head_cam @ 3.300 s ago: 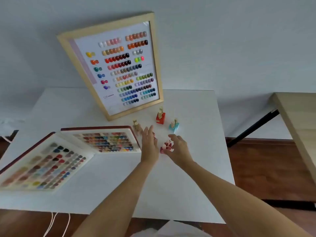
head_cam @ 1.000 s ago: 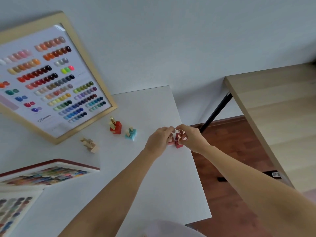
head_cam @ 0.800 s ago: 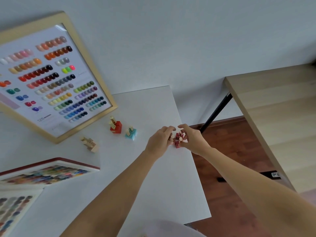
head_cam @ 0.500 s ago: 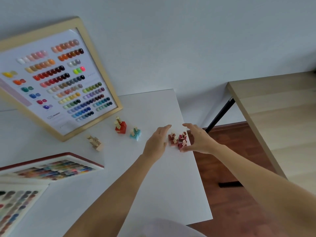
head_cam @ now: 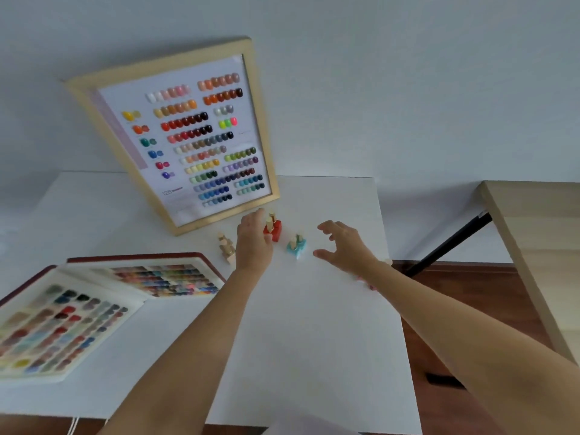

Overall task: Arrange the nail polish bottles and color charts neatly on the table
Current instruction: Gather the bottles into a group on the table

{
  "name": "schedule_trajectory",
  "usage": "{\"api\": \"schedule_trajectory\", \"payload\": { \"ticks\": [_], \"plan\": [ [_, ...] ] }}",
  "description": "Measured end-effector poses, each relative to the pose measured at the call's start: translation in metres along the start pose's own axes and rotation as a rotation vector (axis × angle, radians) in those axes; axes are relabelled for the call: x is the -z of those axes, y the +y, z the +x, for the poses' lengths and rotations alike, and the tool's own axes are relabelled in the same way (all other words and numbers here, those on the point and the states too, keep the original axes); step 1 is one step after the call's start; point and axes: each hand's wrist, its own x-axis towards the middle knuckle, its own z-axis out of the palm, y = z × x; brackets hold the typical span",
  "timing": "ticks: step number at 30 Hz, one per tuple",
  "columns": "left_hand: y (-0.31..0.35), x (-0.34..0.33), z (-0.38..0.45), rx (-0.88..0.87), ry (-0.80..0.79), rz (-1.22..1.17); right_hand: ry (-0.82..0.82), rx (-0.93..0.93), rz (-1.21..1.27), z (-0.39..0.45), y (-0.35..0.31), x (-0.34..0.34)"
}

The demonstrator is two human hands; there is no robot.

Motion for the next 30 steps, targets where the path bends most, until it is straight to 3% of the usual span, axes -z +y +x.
{"api": "schedule_trajectory", "payload": {
  "ticks": [4, 7, 13, 30],
  "plan": [
    [-0.009, 0.001, 0.021, 0.129, -0.15, 0.091, -0.028, -0.049, 0.039, 0.014, -0.022, -0.028],
    [-0.011, -0.002, 0.033, 0.113, -0.222, 0.131, -0.004, -0.077, 0.073, 0.023, -0.03, -0.042],
    [-0.011, -0.015, 0.053, -0.016, -0.256, 0.202, 0.002, -0.106, 0.075, 0.038, -0.037, -0.053],
    [-0.014, -0.016, 0.056, -0.073, -0.278, 0.15, 0.006, -0.074, 0.0, 0.036, -0.033, -0.052]
  ]
}}
